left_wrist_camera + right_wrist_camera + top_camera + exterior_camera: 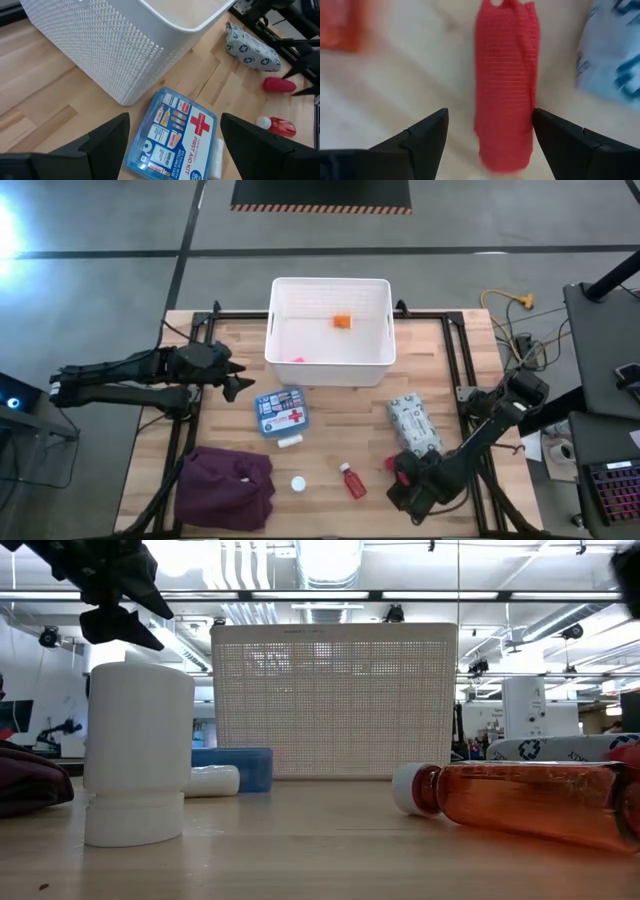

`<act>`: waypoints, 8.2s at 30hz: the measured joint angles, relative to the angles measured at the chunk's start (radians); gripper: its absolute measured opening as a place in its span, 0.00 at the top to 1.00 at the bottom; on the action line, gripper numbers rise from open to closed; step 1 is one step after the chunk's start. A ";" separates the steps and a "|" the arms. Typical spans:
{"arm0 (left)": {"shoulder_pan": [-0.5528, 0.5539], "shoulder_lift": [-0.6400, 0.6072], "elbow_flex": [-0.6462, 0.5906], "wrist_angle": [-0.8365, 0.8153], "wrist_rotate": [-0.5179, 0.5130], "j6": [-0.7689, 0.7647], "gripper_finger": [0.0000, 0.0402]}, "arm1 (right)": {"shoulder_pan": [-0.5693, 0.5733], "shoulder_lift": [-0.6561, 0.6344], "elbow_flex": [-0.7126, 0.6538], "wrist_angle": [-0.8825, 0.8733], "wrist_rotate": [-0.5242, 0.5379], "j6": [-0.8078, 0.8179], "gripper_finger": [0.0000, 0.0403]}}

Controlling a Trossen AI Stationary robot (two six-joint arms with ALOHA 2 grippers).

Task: Pick & place medical supplies in basket/bin
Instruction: Put the red bandage into the white bin, then put the white rolled gauze into the white bin, then put the red pill bottle into the white bin

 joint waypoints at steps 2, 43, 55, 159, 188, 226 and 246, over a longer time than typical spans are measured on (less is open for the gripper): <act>0.000 0.000 0.000 -0.001 0.000 0.000 0.27 | -0.019 0.000 -0.030 0.001 0.000 -0.002 0.31; -0.001 0.007 0.000 0.104 0.082 0.051 0.27 | -1.105 -0.418 0.304 0.172 0.139 -0.845 0.70; -0.052 0.012 0.000 0.102 0.117 -0.018 0.27 | -1.144 -0.206 0.585 0.053 0.000 -1.038 0.30; -0.456 1.076 0.376 0.264 -0.021 0.068 0.94 | -0.038 -0.185 0.368 -0.738 0.564 0.003 0.18; 0.131 0.982 0.982 0.041 -0.261 0.510 0.60 | -0.094 -0.188 0.434 -0.725 0.797 -0.065 0.19; -0.164 -0.034 0.124 -0.012 -0.148 0.177 0.33 | -0.165 0.482 0.736 -0.282 0.000 -0.277 0.19; -0.164 -0.125 0.150 -0.008 -0.017 0.199 0.33 | -0.241 0.450 0.860 -0.402 -0.048 -0.414 0.19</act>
